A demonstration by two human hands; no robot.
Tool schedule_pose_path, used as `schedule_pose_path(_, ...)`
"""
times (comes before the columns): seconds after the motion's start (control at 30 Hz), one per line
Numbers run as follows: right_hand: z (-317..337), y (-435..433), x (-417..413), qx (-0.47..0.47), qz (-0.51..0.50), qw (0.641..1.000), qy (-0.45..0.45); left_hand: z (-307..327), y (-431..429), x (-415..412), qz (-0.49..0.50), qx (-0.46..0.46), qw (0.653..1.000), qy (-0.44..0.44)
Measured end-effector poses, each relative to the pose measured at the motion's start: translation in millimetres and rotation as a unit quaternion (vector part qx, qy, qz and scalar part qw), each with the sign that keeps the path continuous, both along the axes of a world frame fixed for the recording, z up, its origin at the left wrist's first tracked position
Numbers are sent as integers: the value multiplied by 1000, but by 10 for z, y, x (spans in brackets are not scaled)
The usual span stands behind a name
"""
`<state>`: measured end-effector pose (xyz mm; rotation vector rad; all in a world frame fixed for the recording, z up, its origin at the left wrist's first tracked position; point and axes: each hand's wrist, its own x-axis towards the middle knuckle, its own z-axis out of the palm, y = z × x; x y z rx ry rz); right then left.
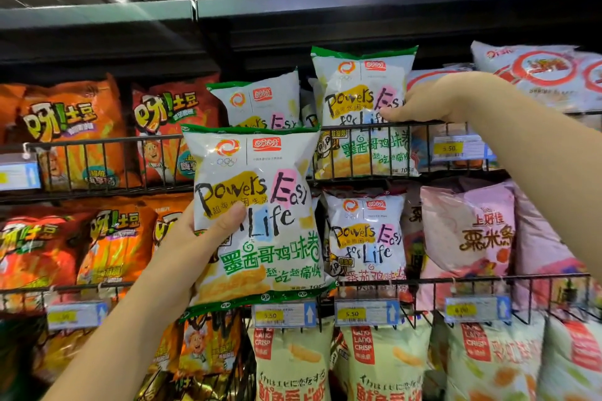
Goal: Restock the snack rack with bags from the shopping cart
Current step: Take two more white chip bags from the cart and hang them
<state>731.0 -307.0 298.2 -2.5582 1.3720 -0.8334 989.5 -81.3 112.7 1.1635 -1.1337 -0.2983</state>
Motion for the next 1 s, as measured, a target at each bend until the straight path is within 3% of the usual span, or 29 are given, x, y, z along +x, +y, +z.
schedule_pose_path(0.3, -196, 143, -20, -31, 2, 999, -18, 57, -87, -90, -21, 5, 1000, -6)
schedule_pose_path(0.5, -439, 78, 7, -137, -21, 979, -147, 328, -139, -149, -22, -18, 999, -34)
schedule_pose_path(0.6, -486, 218, -16, -223, 56, 946, -226, 618, -136, -185, -29, -48, 998, -35)
schedule_pose_path(0.73, -412, 681, 109, -114, 236, 929, -263, 1104, -144, -184, -35, -99, 993, -53)
schedule_pose_path(0.87, -228, 977, 389, -59, 283, 929, -230, 1515, -165, -88, -41, -137, 983, -112)
schedule_pose_path(1.0, -71, 1031, 650, -80, 298, 907, -287, 1811, -170, 64, -1, -160, 971, -177)
